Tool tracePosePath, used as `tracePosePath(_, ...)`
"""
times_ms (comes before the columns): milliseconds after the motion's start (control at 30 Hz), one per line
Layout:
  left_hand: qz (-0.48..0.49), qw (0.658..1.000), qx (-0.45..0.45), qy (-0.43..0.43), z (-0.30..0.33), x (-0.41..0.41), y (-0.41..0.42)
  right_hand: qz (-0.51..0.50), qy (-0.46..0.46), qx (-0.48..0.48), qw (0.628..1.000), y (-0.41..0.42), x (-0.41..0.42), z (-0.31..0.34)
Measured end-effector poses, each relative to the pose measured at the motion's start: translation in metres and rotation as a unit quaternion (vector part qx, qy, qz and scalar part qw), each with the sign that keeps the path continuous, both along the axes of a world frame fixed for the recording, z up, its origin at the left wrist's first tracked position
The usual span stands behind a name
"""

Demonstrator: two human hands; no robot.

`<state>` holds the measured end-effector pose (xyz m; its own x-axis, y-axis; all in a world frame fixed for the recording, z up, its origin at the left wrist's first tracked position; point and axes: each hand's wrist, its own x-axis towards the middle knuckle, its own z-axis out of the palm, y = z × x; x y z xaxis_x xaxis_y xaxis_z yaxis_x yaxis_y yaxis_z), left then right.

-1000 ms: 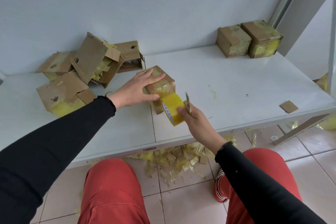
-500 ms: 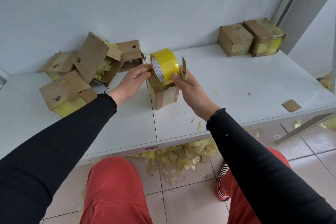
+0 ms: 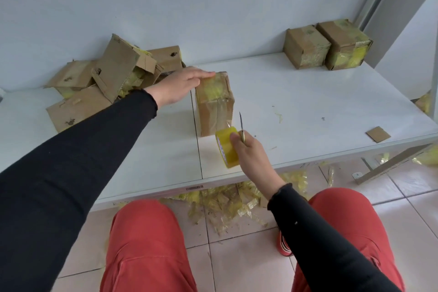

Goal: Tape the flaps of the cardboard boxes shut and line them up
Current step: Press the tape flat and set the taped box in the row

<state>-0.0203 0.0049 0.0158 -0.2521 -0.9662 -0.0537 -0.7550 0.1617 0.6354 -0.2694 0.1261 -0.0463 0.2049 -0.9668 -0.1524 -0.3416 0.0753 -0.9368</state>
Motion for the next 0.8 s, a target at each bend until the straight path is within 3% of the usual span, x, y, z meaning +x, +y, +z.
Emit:
tracePosePath(133, 0.017, 0.967, -0.071, -0.242, 0.018, -0.035, -0.001, 0.015, -0.021, 0.013, 1.000, -0.001, 0.016, -0.001)
tracePosePath(333, 0.099, 0.940, -0.084, -0.315, -0.012, -0.091, 0.008, 0.034, -0.053, 0.022, 0.998, 0.021, 0.016, -0.024)
tracePosePath(600, 0.077, 0.919, -0.180, -0.342, -0.025, -0.086, 0.003, -0.009, -0.044, 0.001, 0.999, 0.032, 0.032, -0.026)
tracePosePath(700, 0.051, 0.949, -0.129, -0.283, -0.014, -0.084, 0.008, -0.013, -0.069, 0.017, 0.997, 0.039, 0.034, -0.022)
tracePosePath(767, 0.034, 0.983, -0.121, -0.132, 0.002, -0.074, 0.015, -0.005, -0.087, 0.032, 0.996, 0.042, 0.031, -0.020)
tracePosePath(800, 0.047, 0.984, -0.162, -0.049, 0.006, -0.068, 0.022, -0.005, -0.092, 0.036, 0.995, 0.042, 0.030, -0.019)
